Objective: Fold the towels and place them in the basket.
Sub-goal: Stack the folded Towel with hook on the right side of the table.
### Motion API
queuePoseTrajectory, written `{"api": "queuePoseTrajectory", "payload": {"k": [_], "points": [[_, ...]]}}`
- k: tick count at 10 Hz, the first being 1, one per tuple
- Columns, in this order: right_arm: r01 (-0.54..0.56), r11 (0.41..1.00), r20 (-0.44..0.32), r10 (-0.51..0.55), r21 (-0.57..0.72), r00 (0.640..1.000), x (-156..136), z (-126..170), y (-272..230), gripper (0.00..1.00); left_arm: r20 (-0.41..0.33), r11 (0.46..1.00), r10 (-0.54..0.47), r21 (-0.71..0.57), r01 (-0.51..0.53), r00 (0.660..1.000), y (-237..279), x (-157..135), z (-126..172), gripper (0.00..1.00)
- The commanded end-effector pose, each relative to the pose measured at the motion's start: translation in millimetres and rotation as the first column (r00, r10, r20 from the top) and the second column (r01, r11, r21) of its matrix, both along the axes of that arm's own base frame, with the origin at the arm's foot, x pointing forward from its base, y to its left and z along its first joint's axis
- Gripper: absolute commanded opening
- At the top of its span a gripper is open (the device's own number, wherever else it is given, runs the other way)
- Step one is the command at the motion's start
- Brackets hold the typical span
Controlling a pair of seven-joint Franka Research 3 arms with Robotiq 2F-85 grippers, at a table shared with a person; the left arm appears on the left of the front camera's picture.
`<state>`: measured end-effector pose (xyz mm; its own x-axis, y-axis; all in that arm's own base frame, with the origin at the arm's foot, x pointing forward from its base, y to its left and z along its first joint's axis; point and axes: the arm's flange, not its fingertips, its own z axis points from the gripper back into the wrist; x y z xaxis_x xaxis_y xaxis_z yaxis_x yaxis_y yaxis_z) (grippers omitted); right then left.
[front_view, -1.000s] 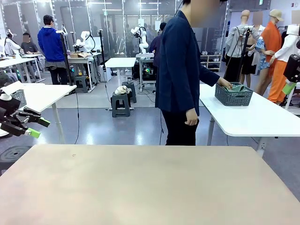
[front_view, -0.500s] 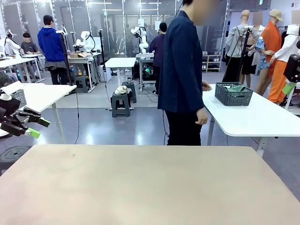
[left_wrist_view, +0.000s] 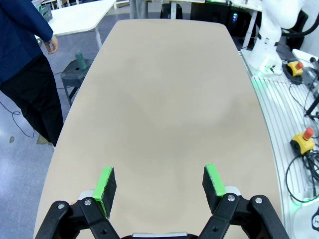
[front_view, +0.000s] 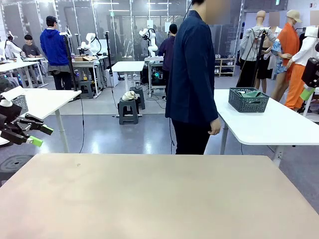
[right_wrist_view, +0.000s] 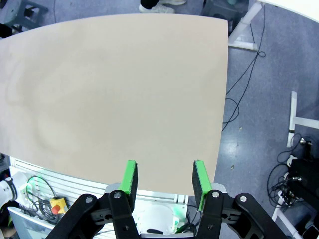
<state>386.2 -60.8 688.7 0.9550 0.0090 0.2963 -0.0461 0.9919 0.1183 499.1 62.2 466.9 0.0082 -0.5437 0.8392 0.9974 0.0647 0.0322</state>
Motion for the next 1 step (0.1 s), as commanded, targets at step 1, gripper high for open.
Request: {"api": "queuePoseTrajectory", "payload": {"k": [1], "points": [[0.007,1.0,-0.001,-0.007,-0.003,1.0,1.8,0.9,-0.6,0.56,0.004,1.0,0.001,-0.005,-0.001,1.0,-0.9,-1.7,1.4,0.89]]}}
